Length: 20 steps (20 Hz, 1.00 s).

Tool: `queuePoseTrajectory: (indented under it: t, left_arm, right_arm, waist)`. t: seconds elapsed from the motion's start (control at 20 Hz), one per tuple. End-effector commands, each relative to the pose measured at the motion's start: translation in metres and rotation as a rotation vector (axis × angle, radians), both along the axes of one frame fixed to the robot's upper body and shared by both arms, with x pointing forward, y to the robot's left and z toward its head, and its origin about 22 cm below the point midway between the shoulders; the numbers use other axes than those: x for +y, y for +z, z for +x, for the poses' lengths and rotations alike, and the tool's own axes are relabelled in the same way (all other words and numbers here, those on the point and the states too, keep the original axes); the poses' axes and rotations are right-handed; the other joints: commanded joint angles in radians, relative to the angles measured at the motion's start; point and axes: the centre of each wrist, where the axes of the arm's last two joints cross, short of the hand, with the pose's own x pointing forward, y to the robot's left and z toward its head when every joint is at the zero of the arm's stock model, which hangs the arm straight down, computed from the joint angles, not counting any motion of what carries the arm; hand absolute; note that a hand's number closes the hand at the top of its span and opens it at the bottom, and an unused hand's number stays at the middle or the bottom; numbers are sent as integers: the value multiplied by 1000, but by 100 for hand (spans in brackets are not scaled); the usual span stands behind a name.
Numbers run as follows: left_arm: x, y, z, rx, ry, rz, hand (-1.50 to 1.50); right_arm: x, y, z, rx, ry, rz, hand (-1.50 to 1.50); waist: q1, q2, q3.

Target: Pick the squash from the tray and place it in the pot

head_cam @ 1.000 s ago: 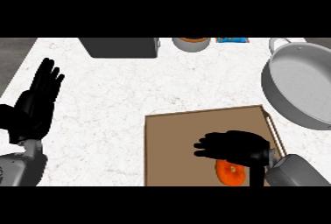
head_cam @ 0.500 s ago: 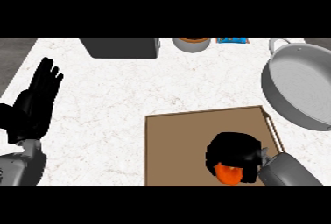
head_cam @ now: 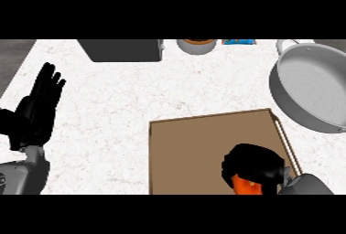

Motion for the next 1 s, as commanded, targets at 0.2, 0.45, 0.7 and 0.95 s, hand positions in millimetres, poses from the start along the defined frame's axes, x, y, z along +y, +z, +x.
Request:
queuePoseTrajectory:
  t: [0.2, 0.45, 0.7, 0.95]
  left_arm:
    - [12, 6, 5, 7, 30, 4, 0]
    - [12, 9, -6, -6, 28, -4, 0]
    - [12, 10, -4, 4, 28, 8, 0]
    - [6, 0, -4, 2, -3, 1, 0]
  right_arm:
    - [-24, 7, -69, -17, -450, 62, 150]
    - [-43, 54, -81, -146, -647, 377, 150]
    - [-52, 103, -110, -320, -800, 584, 150]
    - [-81, 135, -106, -413, -950, 740, 150]
  waist:
    - [-38, -2, 1]
    - [-40, -6, 1]
    - [-43, -5, 2]
    - [-3, 6, 2]
